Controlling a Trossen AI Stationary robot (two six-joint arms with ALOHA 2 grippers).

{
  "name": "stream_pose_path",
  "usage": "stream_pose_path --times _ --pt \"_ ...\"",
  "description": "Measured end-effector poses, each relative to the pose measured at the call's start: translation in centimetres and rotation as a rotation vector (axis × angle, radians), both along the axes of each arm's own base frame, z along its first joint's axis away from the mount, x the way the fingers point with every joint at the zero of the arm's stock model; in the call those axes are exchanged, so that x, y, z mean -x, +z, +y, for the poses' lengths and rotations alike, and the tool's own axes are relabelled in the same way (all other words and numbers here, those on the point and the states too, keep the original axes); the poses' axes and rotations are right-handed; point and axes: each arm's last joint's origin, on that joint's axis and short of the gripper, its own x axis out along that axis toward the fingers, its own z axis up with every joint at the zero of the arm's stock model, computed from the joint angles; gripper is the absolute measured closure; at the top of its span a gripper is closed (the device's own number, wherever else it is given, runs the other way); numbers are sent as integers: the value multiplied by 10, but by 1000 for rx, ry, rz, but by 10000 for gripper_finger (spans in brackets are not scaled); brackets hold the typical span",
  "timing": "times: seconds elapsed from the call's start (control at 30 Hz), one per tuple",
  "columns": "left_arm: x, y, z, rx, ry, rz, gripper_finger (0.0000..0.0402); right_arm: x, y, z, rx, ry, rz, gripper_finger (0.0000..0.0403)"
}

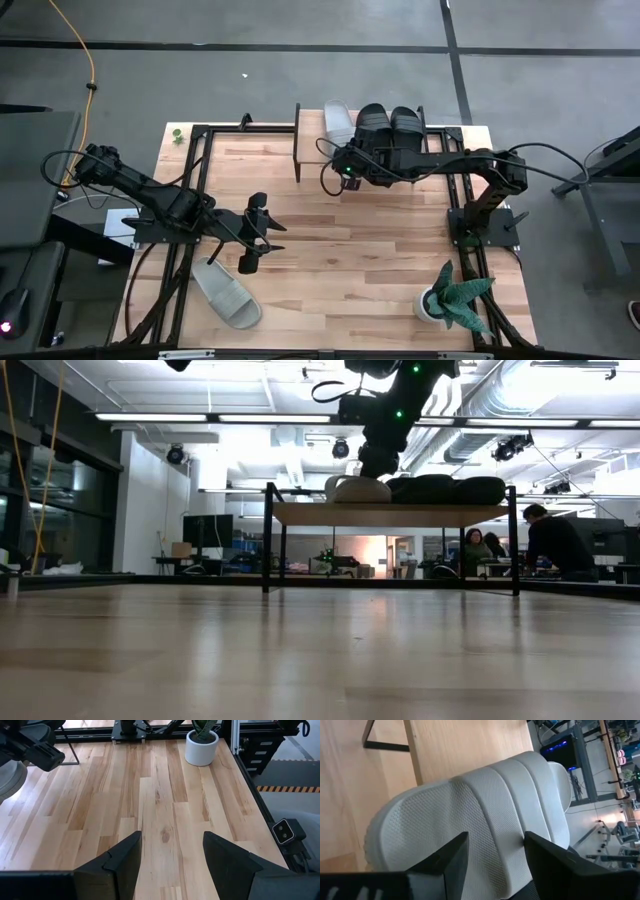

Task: Pick and place slides into the shelf
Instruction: Put the right gray slipper on the shelf, then put the gray slipper on the shelf

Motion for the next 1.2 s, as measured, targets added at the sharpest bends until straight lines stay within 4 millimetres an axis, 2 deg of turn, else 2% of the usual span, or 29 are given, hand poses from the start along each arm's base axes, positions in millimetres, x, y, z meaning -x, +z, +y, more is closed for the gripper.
stream_pose_path --times 0.37,0.63,1.0,1.2 --pt "0 0 0 0 0 0 202 -3 16 3 -3 9 -19 221" --pt "1 -1 1 -26 -5 17 202 -1 29 16 -51 28 -1 221" --pt "15 -11 10 -134 175 142 202 0 28 53 -126 96 17 221" --pt "34 -10 18 -138 273 199 202 -2 28 79 -175 184 -3 221"
